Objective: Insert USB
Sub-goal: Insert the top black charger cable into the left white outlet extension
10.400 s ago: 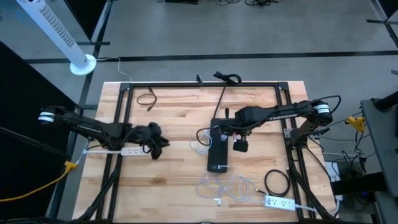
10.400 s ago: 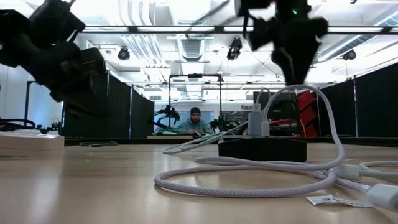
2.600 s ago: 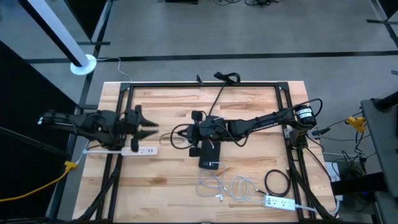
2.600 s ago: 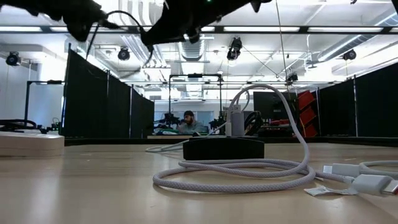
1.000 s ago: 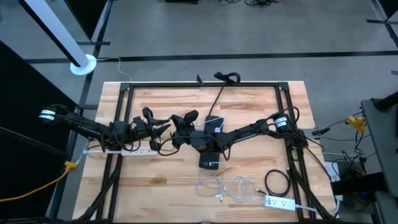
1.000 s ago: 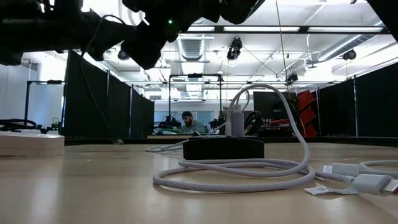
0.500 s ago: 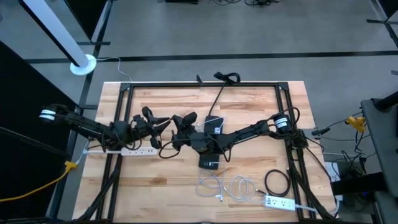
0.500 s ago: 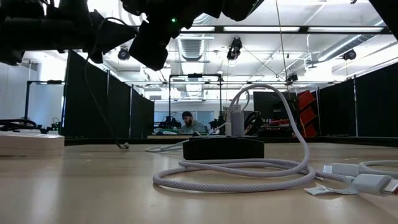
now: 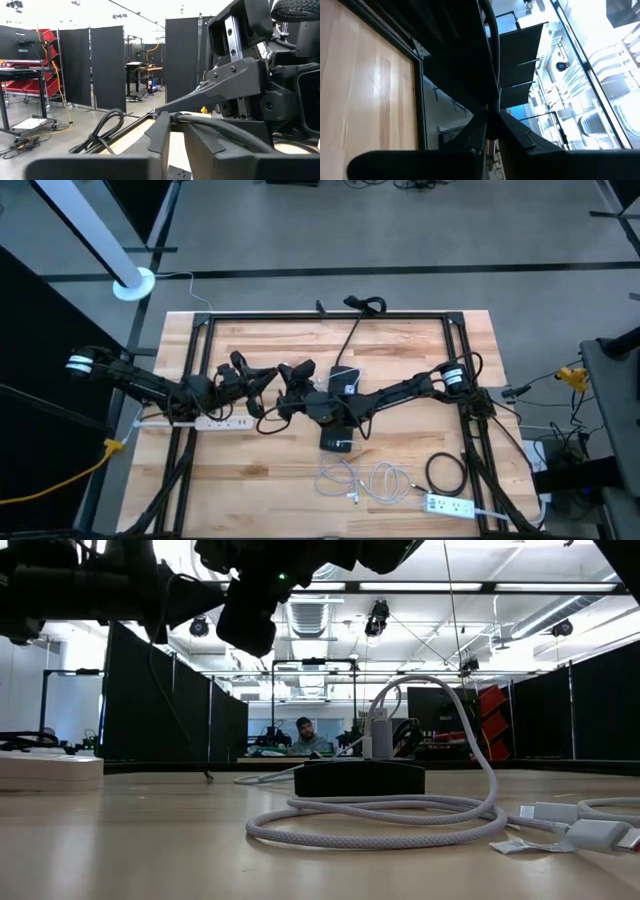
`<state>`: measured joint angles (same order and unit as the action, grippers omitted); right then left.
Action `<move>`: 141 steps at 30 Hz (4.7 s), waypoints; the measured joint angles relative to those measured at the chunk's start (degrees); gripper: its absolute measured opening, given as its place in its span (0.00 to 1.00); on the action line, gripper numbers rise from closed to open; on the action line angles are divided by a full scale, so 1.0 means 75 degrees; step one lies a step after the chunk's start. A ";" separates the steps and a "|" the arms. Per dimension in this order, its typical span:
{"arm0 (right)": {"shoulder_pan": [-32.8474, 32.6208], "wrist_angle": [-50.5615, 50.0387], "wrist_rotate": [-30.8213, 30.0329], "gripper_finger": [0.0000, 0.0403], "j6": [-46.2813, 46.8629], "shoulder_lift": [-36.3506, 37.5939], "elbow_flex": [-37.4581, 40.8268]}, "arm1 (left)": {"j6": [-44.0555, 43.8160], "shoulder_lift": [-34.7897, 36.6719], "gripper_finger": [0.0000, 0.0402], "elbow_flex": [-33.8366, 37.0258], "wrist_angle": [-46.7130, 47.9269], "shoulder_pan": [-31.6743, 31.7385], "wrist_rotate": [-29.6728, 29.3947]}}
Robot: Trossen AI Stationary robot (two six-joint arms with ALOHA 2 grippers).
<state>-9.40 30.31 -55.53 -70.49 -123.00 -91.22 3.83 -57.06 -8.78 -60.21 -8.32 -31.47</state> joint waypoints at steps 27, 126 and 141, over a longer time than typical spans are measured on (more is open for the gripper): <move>-0.0086 -0.0659 -0.0390 0.03 -0.0159 0.0056 -0.0031 | -0.0915 0.0045 0.02 0.0003 0.0267 0.0009 0.0640; 0.0113 -0.1388 -0.0407 0.03 0.1818 0.0137 -0.0040 | 0.1339 -0.2782 0.20 -0.0117 -0.3524 -0.0146 -0.0240; 0.0154 -0.1425 -0.0094 0.03 0.3129 0.0125 -0.0034 | 0.1828 -0.2750 0.19 -0.0114 -0.3761 -0.0192 -0.0159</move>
<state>-8.25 19.62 -56.24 -47.03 -122.06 -91.48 17.54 -77.69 -9.63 -88.42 -9.76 -32.66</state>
